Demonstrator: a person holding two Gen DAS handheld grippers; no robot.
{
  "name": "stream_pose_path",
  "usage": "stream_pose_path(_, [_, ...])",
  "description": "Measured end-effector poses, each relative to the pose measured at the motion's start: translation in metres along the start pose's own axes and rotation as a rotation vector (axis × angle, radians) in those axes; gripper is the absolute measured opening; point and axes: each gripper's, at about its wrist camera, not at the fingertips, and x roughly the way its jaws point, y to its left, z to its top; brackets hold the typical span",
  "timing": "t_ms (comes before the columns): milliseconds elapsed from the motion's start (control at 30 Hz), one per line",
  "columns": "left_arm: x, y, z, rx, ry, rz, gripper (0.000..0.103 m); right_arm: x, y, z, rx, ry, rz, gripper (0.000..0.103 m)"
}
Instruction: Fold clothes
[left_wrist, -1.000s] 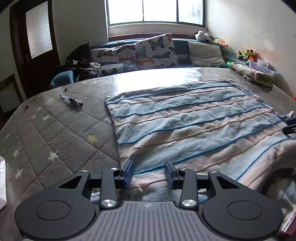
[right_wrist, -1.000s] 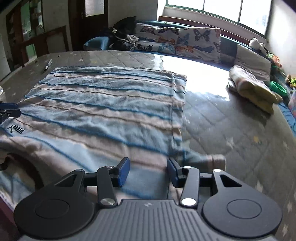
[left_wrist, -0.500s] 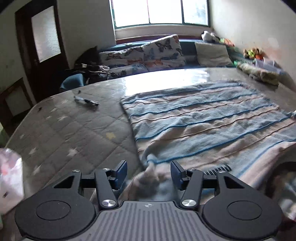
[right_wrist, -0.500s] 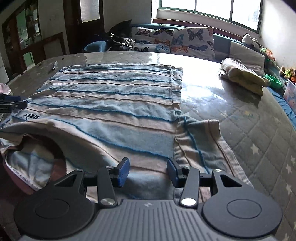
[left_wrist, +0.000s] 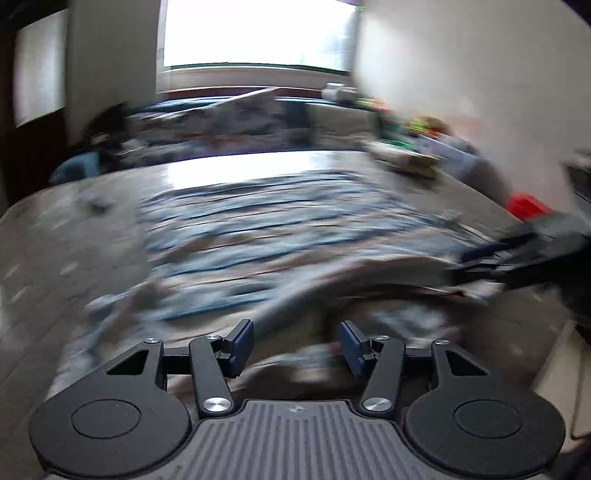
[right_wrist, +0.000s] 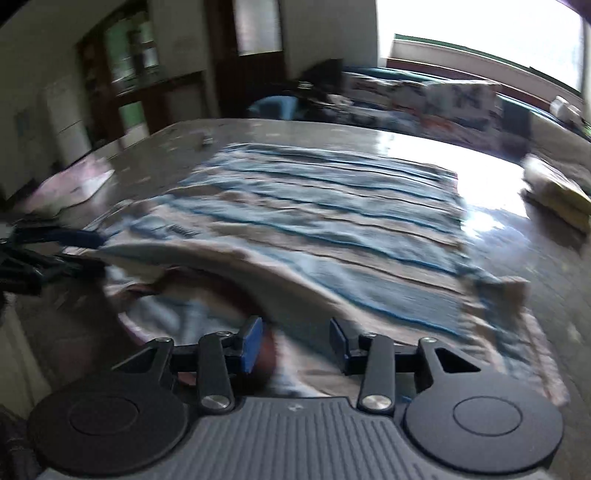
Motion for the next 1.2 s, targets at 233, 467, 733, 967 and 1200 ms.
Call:
stream_pose_path(233, [0.035,-0.028,-0.002,0.156,0.077,0.019,0.038,0.014,0.017,-0.007,-0.061,0.03,-0.008,0.014])
stream_pose_path(467, [0.0,-0.021,-0.01,0.143,0.037,-0.01,0.004,-0.015,0.017,-0.013,-0.057,-0.008,-0.007,0.002])
stream_pose_path(733, [-0.006,-0.015,-0.028,0.124,0.123,-0.046,0.004,-0.034,0.023,-0.036,-0.059,0.071,0.057,0.003])
stream_pose_path(967, [-0.004,-0.019,-0.002,0.106,0.02,-0.024,0.049,-0.03,0.017,-0.008,-0.064,-0.016,0.032,0.022])
stream_pose_path(1200, [0.029,-0.024,-0.01,0.159,0.116,0.001,0.017,0.005,0.024,-0.01,-0.107,0.028,0.005,0.008])
